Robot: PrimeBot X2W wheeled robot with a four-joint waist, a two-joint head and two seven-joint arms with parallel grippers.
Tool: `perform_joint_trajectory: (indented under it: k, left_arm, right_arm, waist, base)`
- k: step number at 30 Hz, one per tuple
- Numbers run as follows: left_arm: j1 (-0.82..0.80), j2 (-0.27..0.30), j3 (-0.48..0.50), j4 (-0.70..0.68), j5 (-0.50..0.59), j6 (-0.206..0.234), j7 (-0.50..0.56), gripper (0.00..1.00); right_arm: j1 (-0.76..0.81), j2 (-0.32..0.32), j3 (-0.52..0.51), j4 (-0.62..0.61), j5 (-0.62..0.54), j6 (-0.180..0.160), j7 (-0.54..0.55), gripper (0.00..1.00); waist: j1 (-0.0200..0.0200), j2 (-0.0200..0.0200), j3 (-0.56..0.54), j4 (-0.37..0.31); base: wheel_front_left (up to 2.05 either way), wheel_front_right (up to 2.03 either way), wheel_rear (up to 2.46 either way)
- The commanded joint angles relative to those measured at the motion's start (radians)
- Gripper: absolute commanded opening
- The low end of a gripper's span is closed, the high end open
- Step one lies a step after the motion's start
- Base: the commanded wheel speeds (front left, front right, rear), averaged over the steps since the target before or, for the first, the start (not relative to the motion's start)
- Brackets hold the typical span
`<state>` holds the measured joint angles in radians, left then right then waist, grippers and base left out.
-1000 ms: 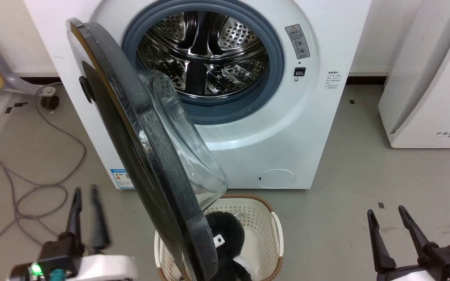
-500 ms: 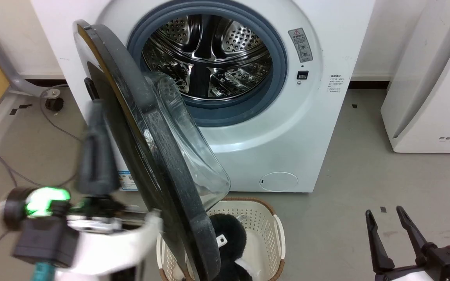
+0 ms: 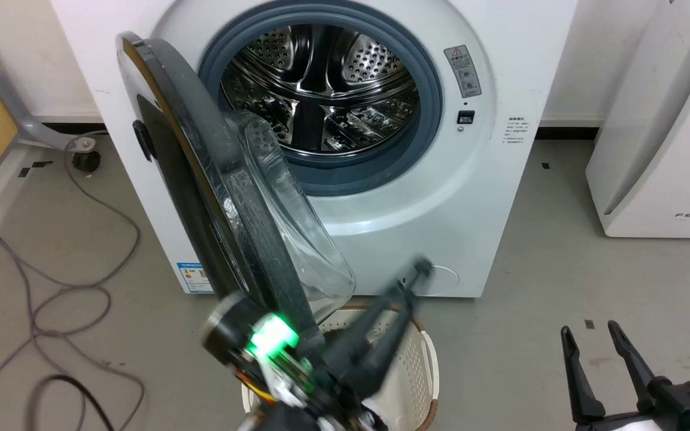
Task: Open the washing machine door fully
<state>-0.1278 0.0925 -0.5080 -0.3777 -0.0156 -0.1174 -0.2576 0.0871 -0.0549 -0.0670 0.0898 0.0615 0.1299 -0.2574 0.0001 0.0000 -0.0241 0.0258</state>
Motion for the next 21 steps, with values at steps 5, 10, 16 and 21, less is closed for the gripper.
perform_joint_trajectory:
  k: [5, 10, 16, 21]
  left_arm:
    - [0.064, 0.032, -0.097, 0.067, 0.009, -0.006, -0.004, 0.0]
    - [0.108, 0.038, -0.132, 0.14, 0.01, 0.003, -0.004, 0.0]
    - [0.135, 0.017, -0.079, 0.255, -0.015, 0.08, -0.004, 0.0]
    - [0.126, 0.003, -0.022, 0.334, -0.049, 0.123, -0.004, 0.0]
  right_arm:
    - [0.017, 0.005, -0.005, -0.004, 0.003, 0.001, -0.004, 1.0]
    - [0.017, 0.005, -0.003, -0.002, 0.004, 0.001, -0.004, 1.0]
    - [0.01, 0.005, 0.0, 0.006, 0.006, 0.001, -0.004, 1.0]
    - [0.009, 0.005, 0.002, 0.02, 0.008, 0.001, -0.004, 1.0]
  waist:
    - [-0.0001, 0.0, 0.002, 0.012]
    - [-0.0001, 0.0, 0.006, 0.022]
    - [-0.0001, 0.0, 0.015, 0.031]
    - [-0.0001, 0.0, 0.018, 0.039]
  base:
    - [0.0, 0.0, 0.0]
    - [0.0, 0.0, 0.0]
    - [0.0, 0.0, 0.0]
    - [0.0, 0.0, 0.0]
